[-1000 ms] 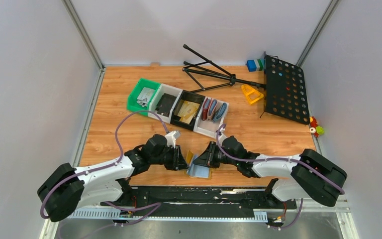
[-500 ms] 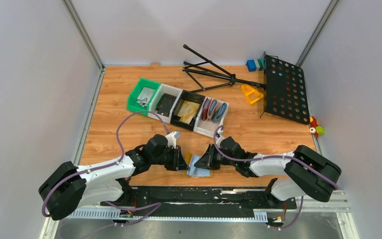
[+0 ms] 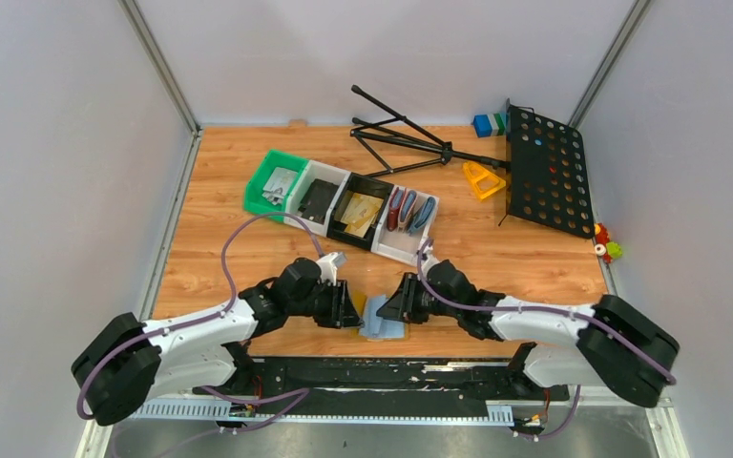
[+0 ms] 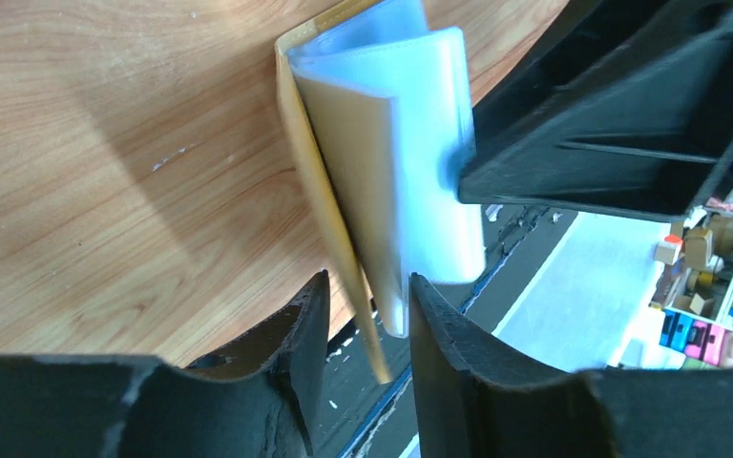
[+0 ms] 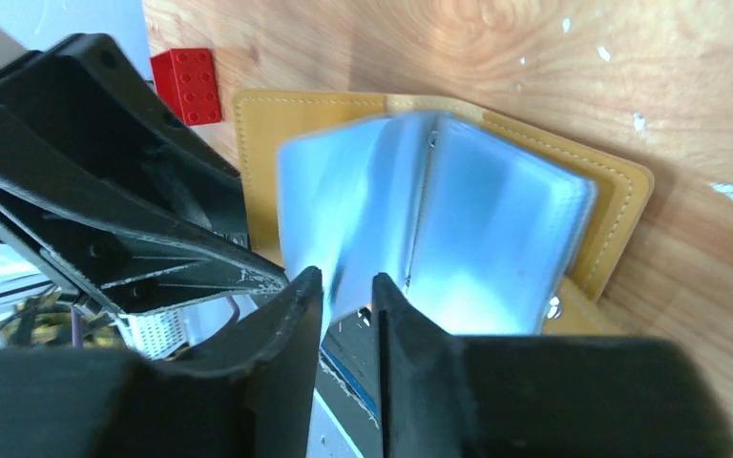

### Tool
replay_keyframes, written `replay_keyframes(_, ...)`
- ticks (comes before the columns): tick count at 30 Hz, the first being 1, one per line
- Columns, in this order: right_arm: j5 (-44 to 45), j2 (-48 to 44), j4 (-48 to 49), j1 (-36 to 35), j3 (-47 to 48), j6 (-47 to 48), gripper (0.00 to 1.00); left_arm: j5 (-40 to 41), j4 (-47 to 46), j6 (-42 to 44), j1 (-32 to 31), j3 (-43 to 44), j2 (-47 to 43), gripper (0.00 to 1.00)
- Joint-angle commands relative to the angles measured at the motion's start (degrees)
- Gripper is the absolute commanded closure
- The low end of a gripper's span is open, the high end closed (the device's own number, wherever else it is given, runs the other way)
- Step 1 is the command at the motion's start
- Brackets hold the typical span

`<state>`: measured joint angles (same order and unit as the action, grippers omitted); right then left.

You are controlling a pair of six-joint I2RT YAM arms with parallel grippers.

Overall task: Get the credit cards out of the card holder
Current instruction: Close the card holder at the center of the board.

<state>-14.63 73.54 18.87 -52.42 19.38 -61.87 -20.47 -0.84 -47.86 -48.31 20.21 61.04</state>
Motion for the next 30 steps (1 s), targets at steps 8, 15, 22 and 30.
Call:
replay_keyframes(8,16.4,-20.1,-28.3,0.4,2.7,8.1,0.40,-6.3,-5.3,0.4,-0.2,4.7,1.4,0.56)
replay_keyframes(15,21.8,-28.8,-36.6,2.3,0.5,8.8,0.36,-8.5,-10.2,0.6,-2.0,8.5,7.6,0.53)
replay_keyframes(22,19.5,-29.6,-37.9,4.6,0.1,12.0,0.36,-9.9,-14.4,0.4,-5.1,12.0,16.5,0.51)
replay_keyframes(30,19.7,-28.7,-39.4,5.4,1.3,13.8,0.37,-9.0,-15.0,3.1,-6.0,13.8,26.6,0.45)
